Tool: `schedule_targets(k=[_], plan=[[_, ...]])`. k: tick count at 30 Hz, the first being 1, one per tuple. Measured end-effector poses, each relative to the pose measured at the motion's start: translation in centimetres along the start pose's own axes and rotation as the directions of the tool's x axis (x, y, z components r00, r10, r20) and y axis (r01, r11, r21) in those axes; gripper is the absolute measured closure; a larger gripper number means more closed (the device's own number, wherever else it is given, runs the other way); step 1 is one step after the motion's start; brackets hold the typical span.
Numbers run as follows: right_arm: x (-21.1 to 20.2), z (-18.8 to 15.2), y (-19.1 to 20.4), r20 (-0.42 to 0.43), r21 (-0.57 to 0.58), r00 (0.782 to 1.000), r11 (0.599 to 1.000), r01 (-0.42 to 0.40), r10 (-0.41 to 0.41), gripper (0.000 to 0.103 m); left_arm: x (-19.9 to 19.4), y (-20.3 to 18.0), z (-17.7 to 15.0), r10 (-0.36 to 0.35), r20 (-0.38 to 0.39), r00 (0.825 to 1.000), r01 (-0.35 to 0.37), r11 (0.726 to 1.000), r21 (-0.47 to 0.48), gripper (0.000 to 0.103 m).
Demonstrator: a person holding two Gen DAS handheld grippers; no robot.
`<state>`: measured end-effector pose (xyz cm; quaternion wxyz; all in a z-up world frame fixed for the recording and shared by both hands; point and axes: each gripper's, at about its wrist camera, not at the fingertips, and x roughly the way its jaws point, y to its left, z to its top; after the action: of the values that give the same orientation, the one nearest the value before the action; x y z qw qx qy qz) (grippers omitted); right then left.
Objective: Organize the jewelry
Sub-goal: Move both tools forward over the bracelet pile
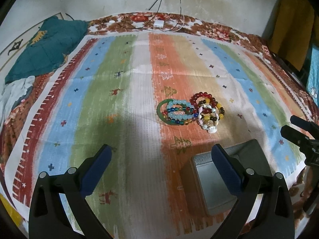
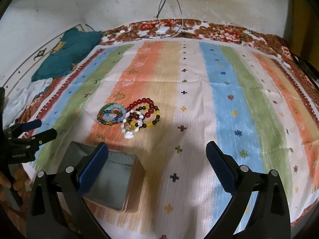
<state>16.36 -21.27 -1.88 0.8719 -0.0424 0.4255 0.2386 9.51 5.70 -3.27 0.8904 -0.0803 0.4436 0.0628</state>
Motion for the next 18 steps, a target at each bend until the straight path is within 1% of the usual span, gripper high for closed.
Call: schedule_targets(k=[4,9,13,18], plan=[[0.9,0.9,0.0,-0.012,-0.008,1.0,1.0,0.006,-0.006,0.004,0.7,0.4,0.7,-0.002,-0.01,1.0,0.001,1.0,-0.029,0.006],[2.2,1.8,0.3,-0.035,-0.022,0.999,1.0,0.009,-0.009,0.004,1.8,1.3,1.7,-0.029,-0.022,0.999,0.027,0.997,-0.076,0.006],[3.4,2.7,0.0,-0.067,0.003,0.998,1.0,-0.012,0.012,0.004,2.9,2.2,2.5,-0.055,-0.05,0.997,0.048,0.99,-0.132,0.006],[4.7,3.3,0.0,-0.098,0.014,0.995,1.0,-0.027,0.028,0.004,4.5,2.6,3.5,-0.071,-0.079,0.994,0.058,0.987,-0.151,0.006]])
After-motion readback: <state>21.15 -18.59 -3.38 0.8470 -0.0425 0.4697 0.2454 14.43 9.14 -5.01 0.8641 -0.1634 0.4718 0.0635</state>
